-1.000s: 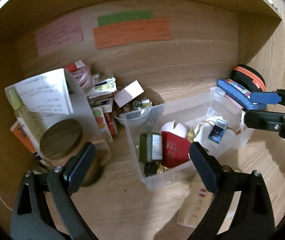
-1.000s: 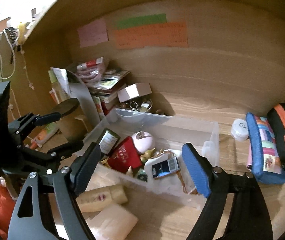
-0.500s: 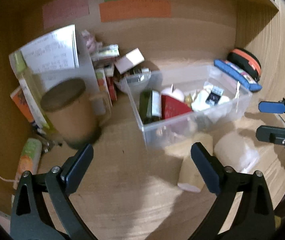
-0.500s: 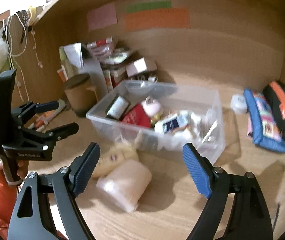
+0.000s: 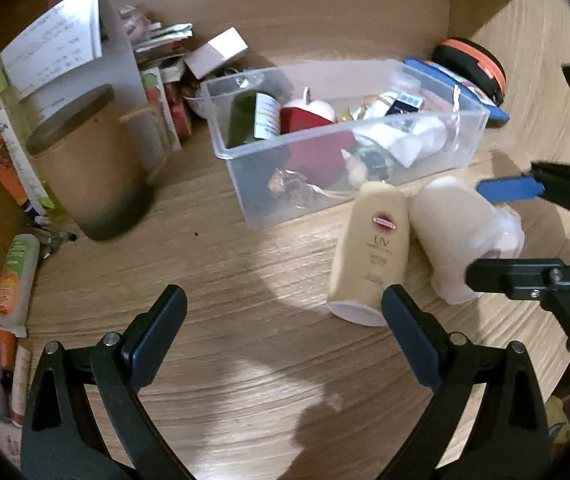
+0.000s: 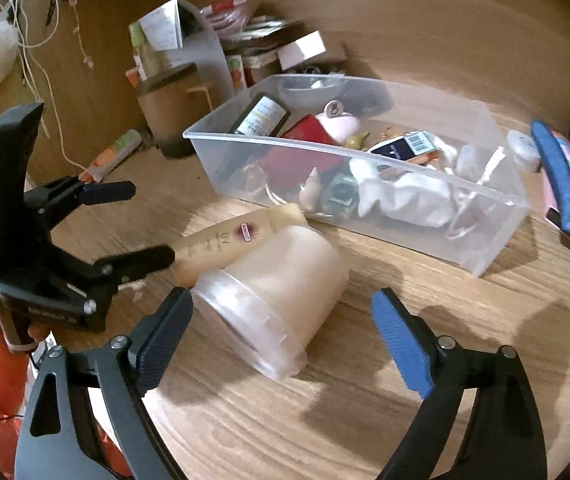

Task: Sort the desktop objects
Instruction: 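Grasp the cream UV sunscreen tube with the left tool while the right tool grasps the beige jar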

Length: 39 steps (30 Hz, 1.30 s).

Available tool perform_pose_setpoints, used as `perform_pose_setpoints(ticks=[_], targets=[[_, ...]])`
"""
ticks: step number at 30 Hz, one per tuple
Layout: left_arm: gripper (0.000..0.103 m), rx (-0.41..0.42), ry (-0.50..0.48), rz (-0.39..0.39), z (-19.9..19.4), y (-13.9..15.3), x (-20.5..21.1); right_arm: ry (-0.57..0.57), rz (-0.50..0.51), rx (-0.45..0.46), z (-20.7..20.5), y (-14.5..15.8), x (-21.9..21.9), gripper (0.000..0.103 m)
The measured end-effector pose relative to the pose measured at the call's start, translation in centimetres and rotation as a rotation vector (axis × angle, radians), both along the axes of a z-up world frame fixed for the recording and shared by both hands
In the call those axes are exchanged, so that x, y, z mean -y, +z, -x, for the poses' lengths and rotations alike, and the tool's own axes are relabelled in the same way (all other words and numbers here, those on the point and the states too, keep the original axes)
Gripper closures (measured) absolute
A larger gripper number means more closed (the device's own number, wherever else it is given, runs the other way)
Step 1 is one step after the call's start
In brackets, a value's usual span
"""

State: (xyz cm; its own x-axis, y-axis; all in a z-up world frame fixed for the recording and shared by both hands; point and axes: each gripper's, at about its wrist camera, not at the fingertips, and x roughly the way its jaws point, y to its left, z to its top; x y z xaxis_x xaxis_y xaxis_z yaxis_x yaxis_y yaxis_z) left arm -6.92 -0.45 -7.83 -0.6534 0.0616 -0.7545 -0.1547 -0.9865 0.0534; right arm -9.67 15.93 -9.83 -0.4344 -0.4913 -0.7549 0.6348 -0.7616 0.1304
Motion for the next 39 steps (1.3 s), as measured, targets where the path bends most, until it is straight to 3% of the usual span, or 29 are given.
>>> perform_pose_setpoints(ticks=[6,7,10,25,27,31,35,39], targets=[[0.004,0.015,-0.014,-0.002,0.5,-0.3,-0.5,0.068,-0.107,-0.043,1.2,-1.0,2.1,0.014],[0.004,0.018,-0.017,-0.004,0.6,-0.3,-0.5,0.077,-0.100,-0.038,1.3,-1.1,2.1,0.015],[0.004,0.035,-0.026,-0.011,1.0,-0.5,-0.7,0.094,-0.075,-0.040,1.3,-0.9,1.8,0.031],[0.005,0.065,-0.105,0.042,4.3,-1.4,-4.5,-0.033,-0.016,-0.053,1.9,-0.2,-2.7,0.041],[0.021,0.086,-0.111,0.039,4.8,-1.7,-5.0,-0.038,-0.009,-0.055,2.1,-0.3,-3.1,0.041],[0.031,0.127,-0.125,-0.021,5.7,-1.9,-5.1,-0.040,0.013,-0.052,2.4,-0.3,-3.8,0.041],[0.048,0.116,-0.138,-0.020,5.4,-1.8,-5.6,-0.038,0.025,-0.047,2.5,-0.3,-4.0,0.041],[0.054,0.118,-0.133,-0.031,5.1,-1.8,-5.8,-0.033,0.039,-0.038,2.5,-0.4,-4.1,0.041]])
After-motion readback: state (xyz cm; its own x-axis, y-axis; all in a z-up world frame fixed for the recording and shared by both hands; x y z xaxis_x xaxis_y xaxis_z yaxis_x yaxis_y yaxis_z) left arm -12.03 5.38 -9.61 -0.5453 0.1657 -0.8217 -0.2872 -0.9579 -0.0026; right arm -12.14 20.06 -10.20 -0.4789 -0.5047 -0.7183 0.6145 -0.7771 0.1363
